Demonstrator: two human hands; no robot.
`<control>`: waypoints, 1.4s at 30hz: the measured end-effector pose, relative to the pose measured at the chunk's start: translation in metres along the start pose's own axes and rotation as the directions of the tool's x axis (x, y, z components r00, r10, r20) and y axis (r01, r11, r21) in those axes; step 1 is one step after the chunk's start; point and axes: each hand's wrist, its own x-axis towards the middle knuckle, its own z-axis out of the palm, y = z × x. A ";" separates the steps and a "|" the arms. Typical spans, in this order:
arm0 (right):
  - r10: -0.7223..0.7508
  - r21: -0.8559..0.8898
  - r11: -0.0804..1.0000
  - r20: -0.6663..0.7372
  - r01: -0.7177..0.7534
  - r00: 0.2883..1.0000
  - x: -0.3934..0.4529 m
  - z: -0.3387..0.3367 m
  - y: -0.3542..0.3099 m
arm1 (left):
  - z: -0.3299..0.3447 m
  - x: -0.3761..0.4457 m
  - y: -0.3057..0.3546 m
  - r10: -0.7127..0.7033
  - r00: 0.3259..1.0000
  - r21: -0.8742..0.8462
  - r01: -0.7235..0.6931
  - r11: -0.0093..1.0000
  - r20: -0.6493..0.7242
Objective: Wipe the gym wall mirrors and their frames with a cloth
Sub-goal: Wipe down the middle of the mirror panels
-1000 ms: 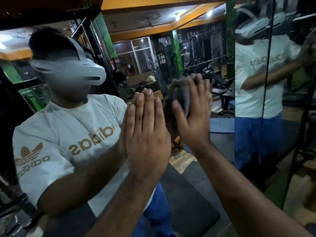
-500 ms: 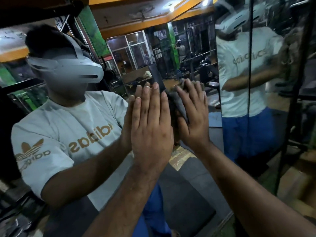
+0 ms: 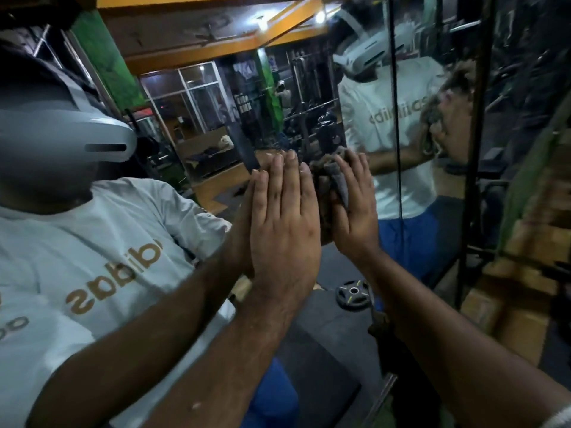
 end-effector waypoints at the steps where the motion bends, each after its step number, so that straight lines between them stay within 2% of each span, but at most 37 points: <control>1: 0.132 0.057 0.990 -0.050 -0.129 0.990 0.003 0.000 0.004 | 0.004 0.002 0.005 0.004 1.000 -0.001 -0.004 1.000 0.005; 3: 0.311 0.170 0.942 -0.112 -0.290 0.944 0.022 0.002 -0.003 | 0.007 0.008 0.011 -0.015 1.000 -0.008 0.015 1.000 -0.007; 4: 0.307 0.193 0.940 -0.112 -0.283 0.945 0.032 0.002 -0.007 | 0.010 0.014 0.016 -0.024 1.000 -0.019 0.024 1.000 -0.018; 7: 0.046 0.158 0.987 -0.052 -0.037 0.998 0.047 -0.002 0.001 | 0.022 0.031 0.028 -0.017 0.999 -0.023 0.016 1.000 -0.049; 9: -0.117 0.096 0.988 -0.029 0.120 0.993 0.048 -0.008 0.027 | 0.030 0.041 0.036 -0.014 0.998 -0.028 0.013 1.000 -0.066; 10: -0.143 0.068 0.987 -0.029 0.145 0.989 0.047 -0.011 0.043 | 0.035 0.045 0.041 -0.014 0.997 -0.028 0.012 1.000 -0.073; 12: -0.086 0.073 0.993 -0.068 0.091 0.994 0.048 -0.016 0.064 | 0.044 0.052 0.053 -0.008 0.996 -0.019 0.006 1.000 -0.084; 15: 0.137 0.222 0.969 -0.128 -0.106 0.982 0.070 -0.021 0.065 | 0.059 0.064 0.072 0.012 0.996 -0.014 -0.013 1.000 -0.084; 16: 0.119 0.233 0.969 -0.125 -0.088 0.985 0.077 -0.021 0.064 | 0.063 0.068 0.077 0.012 0.996 -0.019 -0.014 1.000 -0.084; 20: -0.142 0.086 0.985 -0.083 0.149 0.986 0.076 -0.027 0.095 | 0.075 0.073 0.091 -0.014 0.996 -0.056 0.009 0.998 -0.089; 23: -0.175 0.041 0.983 -0.077 0.179 0.982 0.070 -0.031 0.117 | 0.080 0.071 0.101 -0.010 0.996 -0.064 0.005 0.998 -0.086; 27: -0.055 0.105 0.992 -0.108 0.066 0.993 0.063 -0.026 0.104 | 0.085 0.069 0.106 -0.007 0.998 -0.056 0.003 0.998 -0.066; 32: -0.073 0.046 0.996 -0.104 0.078 0.992 0.025 -0.025 0.130 | 0.085 0.058 0.102 0.059 0.997 -0.050 -0.061 0.997 -0.056; 35: 0.074 0.065 0.996 -0.153 -0.064 0.986 0.000 -0.022 0.123 | 0.082 0.049 0.099 0.096 0.995 -0.064 -0.096 0.993 -0.001; 37: 0.315 0.195 0.941 -0.210 -0.276 0.926 -0.005 -0.014 0.101 | 0.078 0.047 0.096 0.118 0.992 -0.090 -0.115 0.989 0.032; 39: 0.557 0.418 0.789 -0.180 -0.450 0.810 0.005 -0.010 0.080 | 0.073 0.048 0.092 0.146 0.988 -0.113 -0.139 0.984 0.048; 40: 0.582 0.492 0.746 -0.153 -0.449 0.799 0.012 -0.012 0.074 | 0.070 0.048 0.088 0.156 0.986 -0.121 -0.149 0.981 0.053; 42: 0.443 0.496 0.802 -0.119 -0.334 0.888 0.016 -0.016 0.074 | 0.062 0.043 0.082 0.150 0.986 -0.104 -0.142 0.984 0.068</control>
